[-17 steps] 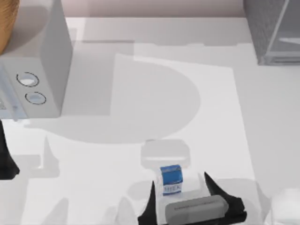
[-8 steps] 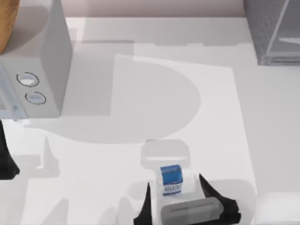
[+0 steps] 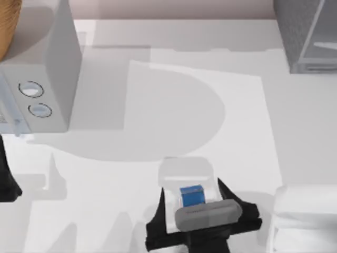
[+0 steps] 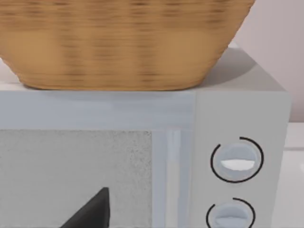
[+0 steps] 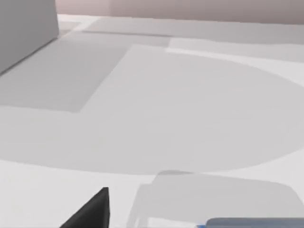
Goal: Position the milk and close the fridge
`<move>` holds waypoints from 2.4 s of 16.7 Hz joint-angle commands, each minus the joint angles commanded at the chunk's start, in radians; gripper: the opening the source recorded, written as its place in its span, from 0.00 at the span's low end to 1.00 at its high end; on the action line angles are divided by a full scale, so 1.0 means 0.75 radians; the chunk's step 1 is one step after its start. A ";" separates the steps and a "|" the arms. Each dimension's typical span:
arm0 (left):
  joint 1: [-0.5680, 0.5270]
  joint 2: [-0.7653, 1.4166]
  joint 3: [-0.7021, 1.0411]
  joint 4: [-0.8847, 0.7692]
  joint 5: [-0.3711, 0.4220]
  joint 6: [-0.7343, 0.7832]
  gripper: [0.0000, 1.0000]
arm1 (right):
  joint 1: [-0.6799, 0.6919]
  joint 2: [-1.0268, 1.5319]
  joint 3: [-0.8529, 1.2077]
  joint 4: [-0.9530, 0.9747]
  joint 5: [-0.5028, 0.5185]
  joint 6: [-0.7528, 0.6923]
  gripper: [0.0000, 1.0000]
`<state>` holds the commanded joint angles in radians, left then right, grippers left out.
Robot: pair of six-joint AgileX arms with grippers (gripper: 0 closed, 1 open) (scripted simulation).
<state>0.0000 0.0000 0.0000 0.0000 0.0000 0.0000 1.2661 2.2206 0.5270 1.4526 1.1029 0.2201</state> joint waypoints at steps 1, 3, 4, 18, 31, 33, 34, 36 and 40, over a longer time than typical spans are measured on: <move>0.000 0.000 0.000 0.000 0.000 0.000 1.00 | 0.000 0.000 0.000 0.000 0.000 0.000 1.00; 0.000 0.000 0.000 0.000 0.000 0.000 1.00 | 0.000 0.000 0.000 0.000 0.000 0.000 0.85; 0.000 0.000 0.000 0.000 0.000 0.000 1.00 | 0.000 0.000 0.000 0.000 0.000 0.000 0.77; 0.000 0.000 0.000 0.000 0.000 0.000 1.00 | 0.000 0.000 0.000 0.000 0.000 0.000 0.00; 0.000 0.000 0.000 0.000 0.000 0.000 1.00 | 0.004 -0.191 -0.019 -0.169 -0.001 0.001 0.00; 0.000 0.000 0.000 0.000 0.000 0.000 1.00 | 0.003 -0.219 -0.024 -0.198 -0.002 0.004 0.00; 0.000 0.000 0.000 0.000 0.000 0.000 1.00 | 0.003 -0.220 -0.024 -0.199 -0.002 0.004 0.00; 0.000 0.000 0.000 0.000 0.000 0.000 1.00 | 0.003 -0.216 -0.019 -0.196 -0.002 0.006 0.00; 0.000 0.000 0.000 0.000 0.000 0.000 1.00 | -0.059 -0.256 -0.036 -0.214 -0.087 -0.021 0.00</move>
<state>0.0000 0.0000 0.0000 0.0000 0.0000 0.0000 1.2222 2.0284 0.4997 1.2921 1.0378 0.2046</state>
